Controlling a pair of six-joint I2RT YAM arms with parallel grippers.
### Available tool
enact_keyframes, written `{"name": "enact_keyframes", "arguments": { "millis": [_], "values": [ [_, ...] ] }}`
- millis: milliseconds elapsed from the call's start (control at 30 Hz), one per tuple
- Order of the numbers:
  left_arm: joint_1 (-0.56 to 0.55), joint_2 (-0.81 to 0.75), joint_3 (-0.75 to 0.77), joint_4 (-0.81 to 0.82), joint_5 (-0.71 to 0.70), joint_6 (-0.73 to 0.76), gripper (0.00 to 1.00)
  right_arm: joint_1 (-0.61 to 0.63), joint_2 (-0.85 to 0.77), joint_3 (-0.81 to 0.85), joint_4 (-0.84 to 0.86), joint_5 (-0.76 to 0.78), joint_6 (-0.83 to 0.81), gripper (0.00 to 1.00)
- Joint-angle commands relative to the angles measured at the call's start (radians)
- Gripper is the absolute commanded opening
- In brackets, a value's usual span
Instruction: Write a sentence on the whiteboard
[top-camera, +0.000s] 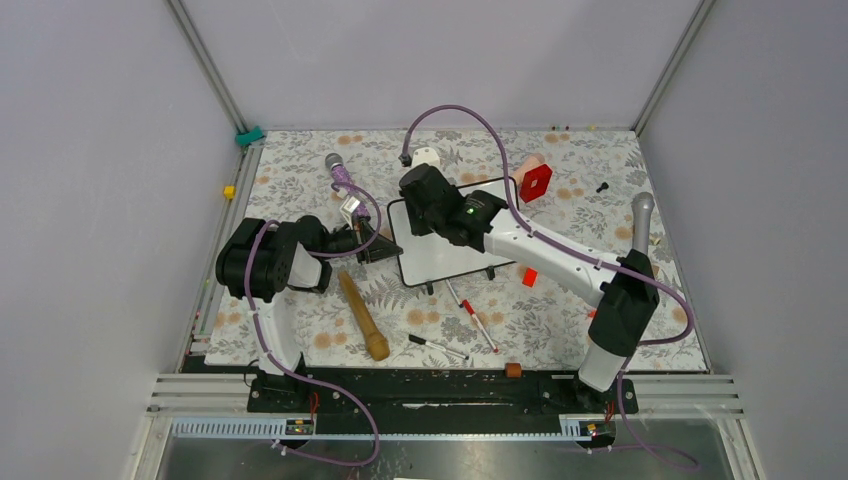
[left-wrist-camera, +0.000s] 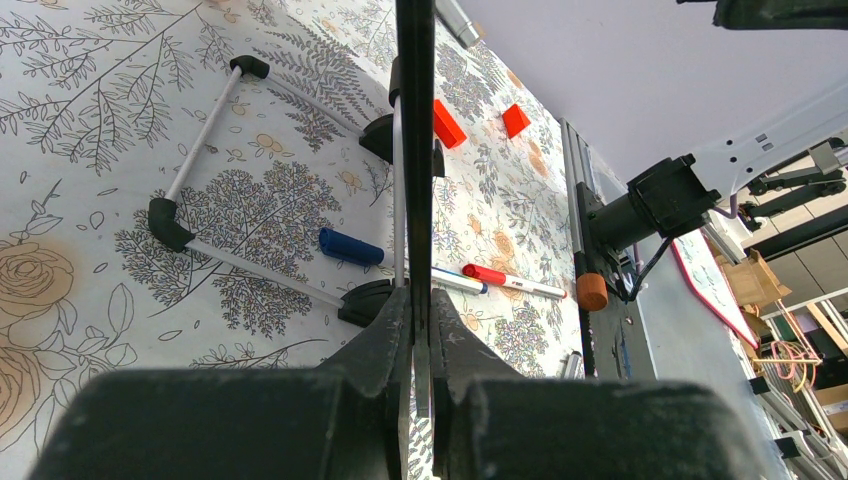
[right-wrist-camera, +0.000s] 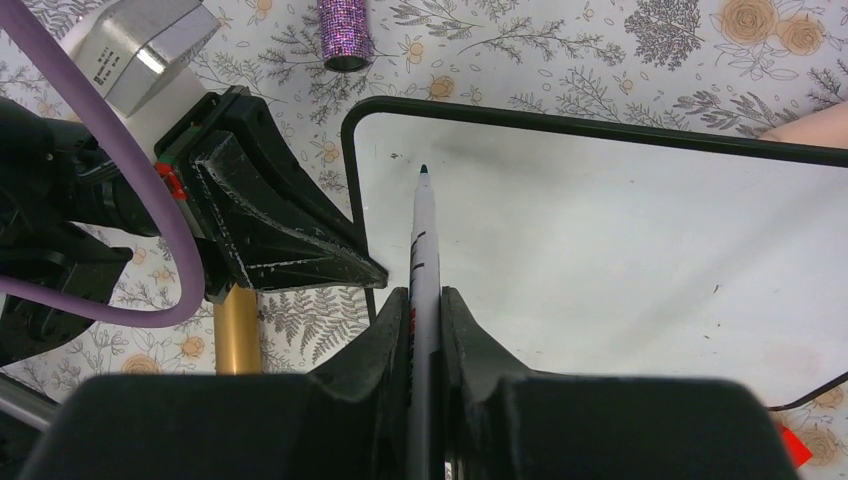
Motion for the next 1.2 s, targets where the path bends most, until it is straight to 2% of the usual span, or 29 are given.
{"name": "enact_keyframes", "arguments": {
  "millis": [0,600,1167],
  "values": [
    [0.0,-0.03,-0.006,0.042,0.016,0.046,0.0,0.012,0.015,0.052,0.005,0.031,-0.01,0.0],
    [0.001,-0.029,-0.006,0.042,0.016,0.044,0.0,0.011,0.039,0.075,0.001,0.015,-0.025,0.0],
    [0.0,-0.028,-0.005,0.043,0.014,0.041,0.0,0.012,-0.018,0.001,0.062,-0.024,-0.079,0.0]
  ]
}}
